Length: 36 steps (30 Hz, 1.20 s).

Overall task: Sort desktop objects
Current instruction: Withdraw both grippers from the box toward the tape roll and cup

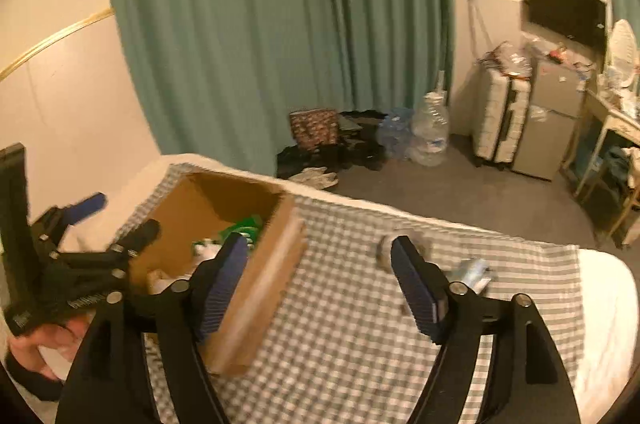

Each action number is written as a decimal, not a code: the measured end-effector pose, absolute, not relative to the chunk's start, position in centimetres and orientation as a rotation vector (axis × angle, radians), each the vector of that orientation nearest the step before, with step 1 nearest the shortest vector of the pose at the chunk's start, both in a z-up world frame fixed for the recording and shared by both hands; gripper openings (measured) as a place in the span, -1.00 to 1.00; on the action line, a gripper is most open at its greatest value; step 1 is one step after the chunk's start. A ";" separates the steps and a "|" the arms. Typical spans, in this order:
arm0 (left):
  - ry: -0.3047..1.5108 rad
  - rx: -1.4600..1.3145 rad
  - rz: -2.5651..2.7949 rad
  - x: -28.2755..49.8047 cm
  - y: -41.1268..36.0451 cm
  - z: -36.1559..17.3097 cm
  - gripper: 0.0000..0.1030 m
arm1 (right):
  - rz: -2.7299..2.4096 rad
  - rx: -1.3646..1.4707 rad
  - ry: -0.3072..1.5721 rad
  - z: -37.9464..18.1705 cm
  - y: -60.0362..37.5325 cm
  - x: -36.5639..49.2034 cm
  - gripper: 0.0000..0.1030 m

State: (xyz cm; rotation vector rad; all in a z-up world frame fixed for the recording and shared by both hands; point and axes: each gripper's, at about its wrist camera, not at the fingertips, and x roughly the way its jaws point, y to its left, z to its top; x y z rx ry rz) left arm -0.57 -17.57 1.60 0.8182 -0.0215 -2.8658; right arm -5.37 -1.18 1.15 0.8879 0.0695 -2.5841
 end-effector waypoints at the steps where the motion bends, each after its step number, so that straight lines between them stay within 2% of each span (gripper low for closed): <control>1: -0.016 0.801 -2.872 -0.5 -17.2 1.8 1.00 | -2.603 0.883 0.085 1.3 -0.1 -5.3 0.53; 4: -0.008 0.763 -2.895 -0.7 -16.0 2.3 1.00 | -2.646 0.891 0.094 1.7 2.7 -5.5 0.62; 15: -0.089 0.802 -2.948 -2.7 -10.3 0.8 1.00 | -2.715 0.943 0.234 3.0 11.0 -7.4 0.66; 20: -0.145 0.843 -2.951 -4.4 -7.8 -0.9 1.00 | -2.762 0.955 0.211 2.9 14.2 -10.4 0.68; 31: -0.269 0.940 -2.936 -10.5 -4.2 -4.1 1.00 | -2.760 1.079 0.044 -4.4 17.7 -16.0 0.68; 36: -0.120 1.039 -2.910 -13.3 -4.8 -8.6 1.00 | -2.749 1.174 0.014 -8.0 19.1 -18.2 0.68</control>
